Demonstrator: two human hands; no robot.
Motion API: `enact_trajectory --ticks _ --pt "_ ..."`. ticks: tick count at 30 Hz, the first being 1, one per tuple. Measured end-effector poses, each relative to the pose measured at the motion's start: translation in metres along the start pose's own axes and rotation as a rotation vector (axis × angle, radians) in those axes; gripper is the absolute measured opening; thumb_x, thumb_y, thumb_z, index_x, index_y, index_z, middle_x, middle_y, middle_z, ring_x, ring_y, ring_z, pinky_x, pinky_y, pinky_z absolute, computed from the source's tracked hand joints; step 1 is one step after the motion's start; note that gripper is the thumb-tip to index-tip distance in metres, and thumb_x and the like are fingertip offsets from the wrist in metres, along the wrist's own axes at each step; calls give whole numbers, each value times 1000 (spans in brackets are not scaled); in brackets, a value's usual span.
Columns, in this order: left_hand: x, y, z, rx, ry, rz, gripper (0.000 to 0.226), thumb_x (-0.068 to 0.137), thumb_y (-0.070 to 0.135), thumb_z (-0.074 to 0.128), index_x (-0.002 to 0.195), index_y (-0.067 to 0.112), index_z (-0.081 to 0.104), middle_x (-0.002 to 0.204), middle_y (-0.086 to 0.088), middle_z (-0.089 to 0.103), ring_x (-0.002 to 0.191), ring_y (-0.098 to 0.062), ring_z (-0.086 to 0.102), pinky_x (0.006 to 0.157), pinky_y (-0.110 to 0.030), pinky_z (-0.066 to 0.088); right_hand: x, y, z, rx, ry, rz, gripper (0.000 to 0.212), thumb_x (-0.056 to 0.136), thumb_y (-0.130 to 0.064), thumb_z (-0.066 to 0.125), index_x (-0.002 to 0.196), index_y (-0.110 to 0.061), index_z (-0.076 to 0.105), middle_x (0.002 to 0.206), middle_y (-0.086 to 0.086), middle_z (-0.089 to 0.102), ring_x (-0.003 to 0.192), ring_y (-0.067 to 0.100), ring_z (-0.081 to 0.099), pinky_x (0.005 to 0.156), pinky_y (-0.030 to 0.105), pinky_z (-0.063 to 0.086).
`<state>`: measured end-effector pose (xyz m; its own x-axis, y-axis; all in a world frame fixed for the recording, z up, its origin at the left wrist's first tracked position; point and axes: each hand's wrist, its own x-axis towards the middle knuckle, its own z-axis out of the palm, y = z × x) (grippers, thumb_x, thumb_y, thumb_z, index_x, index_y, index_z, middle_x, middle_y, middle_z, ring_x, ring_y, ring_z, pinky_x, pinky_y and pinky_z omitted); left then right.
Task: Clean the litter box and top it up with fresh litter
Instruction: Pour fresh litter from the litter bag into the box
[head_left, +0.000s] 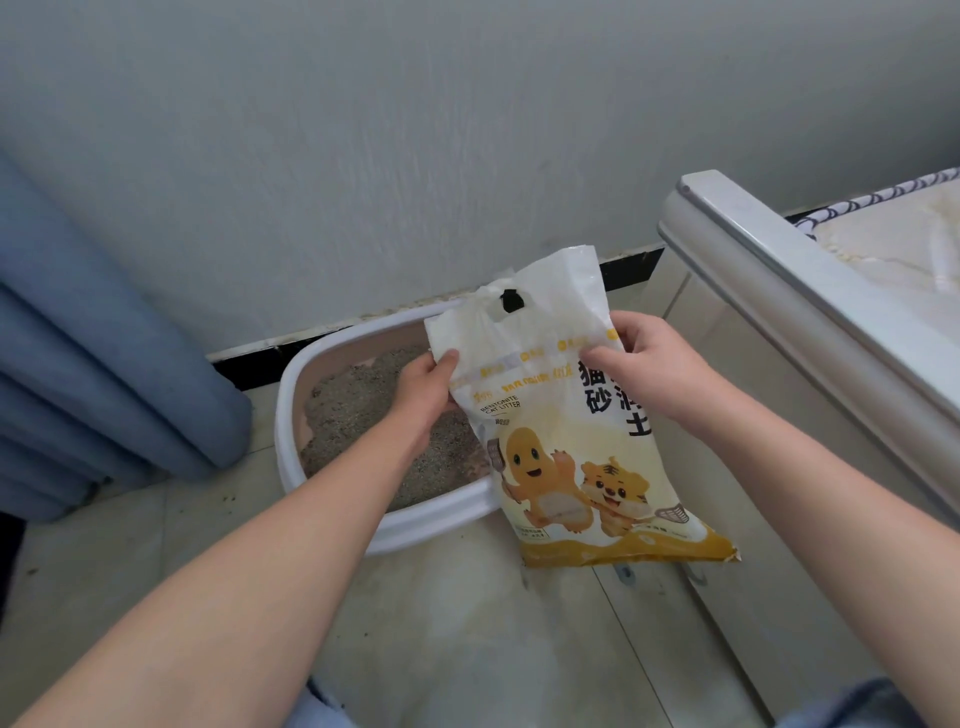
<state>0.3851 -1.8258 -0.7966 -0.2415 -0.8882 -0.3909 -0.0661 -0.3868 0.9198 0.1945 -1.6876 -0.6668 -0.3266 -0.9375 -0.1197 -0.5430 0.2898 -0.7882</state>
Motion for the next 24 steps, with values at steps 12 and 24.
enact_trajectory --ticks 12,24 --pt "-33 22 -6 52 24 88 12 96 25 66 94 19 76 94 3 78 93 -17 74 89 -37 57 12 0 4 108 14 56 22 87 -40 70 103 -25 70 93 1 76 61 11 62 58 28 50" --pt "-61 61 -37 -14 171 292 16 101 19 58 101 13 73 87 11 74 71 7 69 58 -8 48 23 -18 2 276 281 -31 24 79 -41 80 88 -18 77 82 -3 77 64 4 68 53 19 50"
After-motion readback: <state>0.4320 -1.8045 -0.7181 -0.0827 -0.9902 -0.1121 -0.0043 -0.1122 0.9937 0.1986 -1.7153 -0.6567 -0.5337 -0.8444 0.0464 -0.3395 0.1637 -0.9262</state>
